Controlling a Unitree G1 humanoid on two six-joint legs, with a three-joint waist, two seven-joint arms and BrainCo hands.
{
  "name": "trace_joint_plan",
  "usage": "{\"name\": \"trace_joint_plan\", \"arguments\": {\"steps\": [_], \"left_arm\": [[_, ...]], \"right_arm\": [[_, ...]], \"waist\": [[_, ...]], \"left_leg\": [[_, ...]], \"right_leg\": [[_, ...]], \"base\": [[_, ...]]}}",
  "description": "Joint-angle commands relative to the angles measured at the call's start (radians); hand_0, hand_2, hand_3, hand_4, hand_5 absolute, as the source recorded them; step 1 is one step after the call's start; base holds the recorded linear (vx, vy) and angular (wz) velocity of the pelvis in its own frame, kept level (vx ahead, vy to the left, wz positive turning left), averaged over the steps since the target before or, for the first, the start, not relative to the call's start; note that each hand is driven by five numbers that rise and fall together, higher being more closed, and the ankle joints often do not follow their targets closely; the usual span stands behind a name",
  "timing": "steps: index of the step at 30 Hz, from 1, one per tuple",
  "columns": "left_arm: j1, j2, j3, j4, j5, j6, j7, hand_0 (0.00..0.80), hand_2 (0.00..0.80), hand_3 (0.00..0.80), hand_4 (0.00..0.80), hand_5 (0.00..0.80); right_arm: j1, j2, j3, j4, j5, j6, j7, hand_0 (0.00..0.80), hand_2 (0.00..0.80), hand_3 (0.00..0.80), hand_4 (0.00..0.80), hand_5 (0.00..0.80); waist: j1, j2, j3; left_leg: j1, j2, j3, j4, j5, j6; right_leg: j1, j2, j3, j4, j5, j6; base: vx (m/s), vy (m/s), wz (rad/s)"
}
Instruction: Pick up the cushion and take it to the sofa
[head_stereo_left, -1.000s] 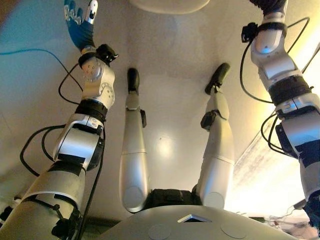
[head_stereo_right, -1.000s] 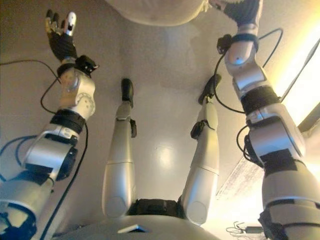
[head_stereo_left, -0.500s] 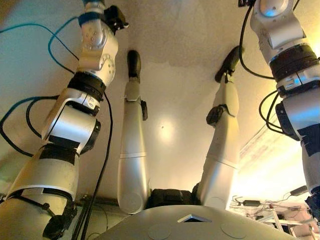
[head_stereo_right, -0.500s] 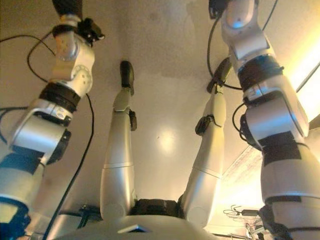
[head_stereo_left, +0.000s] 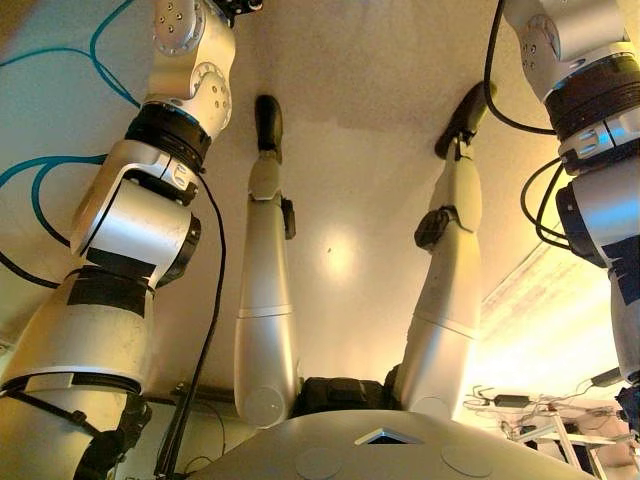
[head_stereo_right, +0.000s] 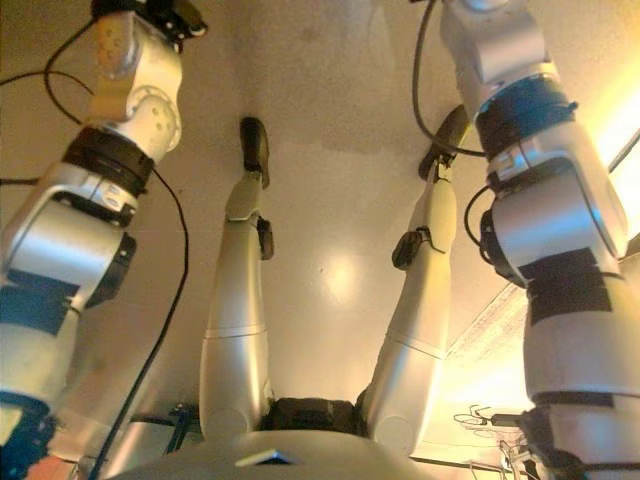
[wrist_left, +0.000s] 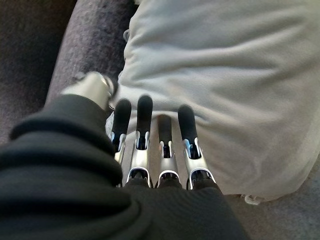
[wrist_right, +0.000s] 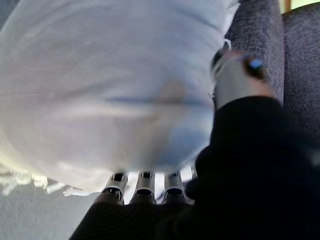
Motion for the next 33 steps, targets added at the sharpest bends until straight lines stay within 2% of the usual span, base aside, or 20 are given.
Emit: {"name": "trace_joint_plan", "arguments": {"steps": [1,9,15,19,21,25,28,33], "left_arm": [[-0.060,-0.046,-0.009,-0.109,0.006,-0.058,-0.104,0.800,0.800,0.800,0.800,0.800],[-0.018,-0.056,0.002,-0.194,0.026,-0.098,-0.116,0.800,0.800,0.800,0.800,0.800],[0.107,-0.072,0.046,-0.288,0.068,-0.160,-0.105,0.800,0.800,0.800,0.800,0.800],[0.178,-0.079,0.085,-0.399,0.163,-0.215,-0.090,0.800,0.800,0.800,0.800,0.800],[0.211,-0.074,0.092,-0.472,0.199,-0.215,-0.076,0.800,0.800,0.800,0.800,0.800],[0.261,-0.063,0.121,-0.615,0.254,-0.181,-0.071,0.800,0.800,0.800,0.800,0.800],[0.303,-0.046,0.132,-0.707,0.300,-0.144,-0.062,0.800,0.800,0.800,0.800,0.800],[0.419,-0.041,0.167,-0.834,0.363,-0.067,-0.064,0.800,0.800,0.800,0.800,0.800]], "right_arm": [[-0.104,0.060,0.123,-0.145,-0.003,-0.049,0.120,0.800,0.800,0.800,0.800,0.800],[-0.065,0.061,0.095,-0.207,-0.047,-0.073,0.099,0.800,0.800,0.800,0.800,0.800],[0.034,0.006,0.049,-0.336,-0.112,-0.035,0.089,0.800,0.800,0.800,0.800,0.800],[0.064,-0.013,0.019,-0.398,-0.171,-0.062,0.077,0.800,0.800,0.800,0.800,0.800],[0.097,-0.022,-0.002,-0.452,-0.203,-0.073,0.067,0.800,0.800,0.800,0.800,0.800],[0.177,-0.036,-0.070,-0.583,-0.300,-0.082,0.055,0.800,0.800,0.800,0.800,0.800],[0.272,-0.045,-0.128,-0.680,-0.311,-0.094,0.040,0.800,0.800,0.800,0.800,0.800],[0.513,0.002,-0.255,-0.835,-0.358,-0.121,0.039,0.800,0.800,0.800,0.800,0.800]], "waist": [[-0.005,0.102,0.007],[-0.005,0.114,0.007],[-0.015,0.128,0.007],[-0.014,0.139,0.007],[-0.011,0.137,0.007],[-0.008,0.108,0.007],[-0.012,0.080,0.007],[-0.020,0.029,0.007]], "left_leg": [[0.037,0.007,-0.033,-0.254,0.150,0.052],[0.027,0.010,-0.030,-0.265,0.151,0.054],[0.072,0.005,-0.019,-0.276,0.168,0.056],[0.090,0.007,-0.026,-0.277,0.169,0.053],[0.108,0.004,-0.030,-0.277,0.167,0.054],[0.174,0.012,-0.037,-0.279,0.159,0.056],[0.231,0.018,-0.041,-0.271,0.156,0.059],[0.363,0.040,-0.040,-0.238,0.137,0.062]], "right_leg": [[-0.013,-0.074,0.140,0.145,-0.152,0.136],[-0.039,-0.075,0.147,0.144,-0.158,0.136],[0.009,-0.080,0.157,0.139,-0.151,0.136],[0.007,-0.066,0.171,0.176,-0.162,0.136],[0.024,-0.064,0.172,0.176,-0.166,0.136],[0.116,-0.076,0.149,0.152,-0.173,0.136],[0.197,-0.082,0.128,0.143,-0.172,0.136],[0.366,-0.094,0.092,0.130,-0.173,0.135]], "base": [[0.000,0.000,0.00],[-0.010,-0.025,0.02],[-0.009,0.066,0.01],[-0.069,0.001,-0.08],[-0.045,-0.047,-0.04],[-0.062,-0.121,-0.07],[-0.041,-0.159,-0.11],[0.009,-0.182,-0.10]]}}
